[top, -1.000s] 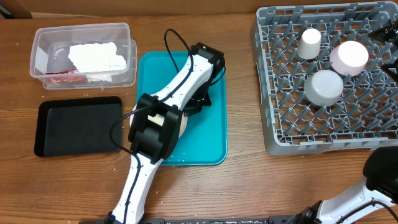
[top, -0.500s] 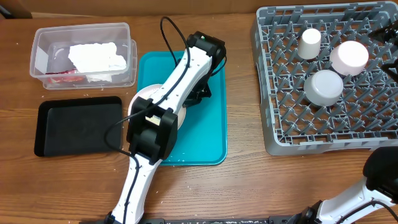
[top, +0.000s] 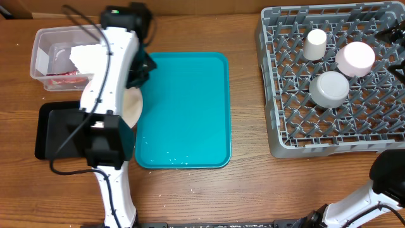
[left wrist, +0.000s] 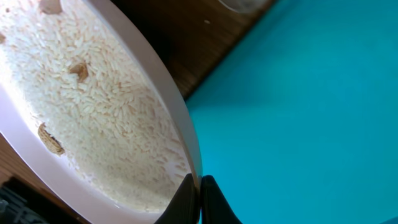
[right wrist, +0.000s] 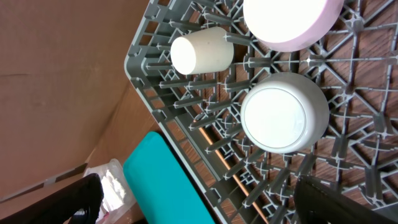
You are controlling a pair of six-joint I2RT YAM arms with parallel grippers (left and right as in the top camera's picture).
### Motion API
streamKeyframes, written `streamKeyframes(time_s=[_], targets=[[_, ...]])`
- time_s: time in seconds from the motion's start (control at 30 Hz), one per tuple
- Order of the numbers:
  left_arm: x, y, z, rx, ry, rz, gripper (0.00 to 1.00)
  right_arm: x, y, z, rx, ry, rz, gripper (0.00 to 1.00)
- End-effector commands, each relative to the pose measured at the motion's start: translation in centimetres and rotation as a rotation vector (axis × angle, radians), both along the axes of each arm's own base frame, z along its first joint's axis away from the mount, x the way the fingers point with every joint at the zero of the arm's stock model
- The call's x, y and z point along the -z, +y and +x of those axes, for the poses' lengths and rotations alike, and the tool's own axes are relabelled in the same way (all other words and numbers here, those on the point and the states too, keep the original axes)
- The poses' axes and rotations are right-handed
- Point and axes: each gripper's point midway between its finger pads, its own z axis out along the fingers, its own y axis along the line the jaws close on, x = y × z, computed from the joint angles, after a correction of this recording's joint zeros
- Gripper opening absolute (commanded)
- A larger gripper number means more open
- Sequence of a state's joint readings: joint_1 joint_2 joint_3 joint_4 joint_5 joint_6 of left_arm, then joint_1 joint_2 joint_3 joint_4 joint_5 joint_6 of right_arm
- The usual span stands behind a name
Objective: Sort waste into correct bins and load items into the dishwasher
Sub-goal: 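Carry the plate left and tip the rice onto the black tray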
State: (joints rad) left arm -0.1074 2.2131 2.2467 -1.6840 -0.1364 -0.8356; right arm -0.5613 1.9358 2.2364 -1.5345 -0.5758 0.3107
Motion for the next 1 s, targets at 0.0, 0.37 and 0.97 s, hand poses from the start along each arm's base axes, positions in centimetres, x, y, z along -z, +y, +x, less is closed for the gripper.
streamKeyframes(time_s=[0.0, 0.37, 0.97], targets=[[-1.0, 1.8, 0.0, -0.096, -0.023, -0.093, 0.04, -0.4, 0.1, 0.0, -0.002, -0.013, -0.007, 1.00], [-1.3, 7.0, 0.9, -0.246, -0.094, -0.327, 0.04, -0.4, 0.1, 0.0, -0.002, -0.012, -0.007, 1.00], [-4.3, 14.2, 0.9, -0.380, -0.309, -0.727, 0.04, -0.4, 0.1, 0.0, -0.002, -0.012, -0.007, 1.00]])
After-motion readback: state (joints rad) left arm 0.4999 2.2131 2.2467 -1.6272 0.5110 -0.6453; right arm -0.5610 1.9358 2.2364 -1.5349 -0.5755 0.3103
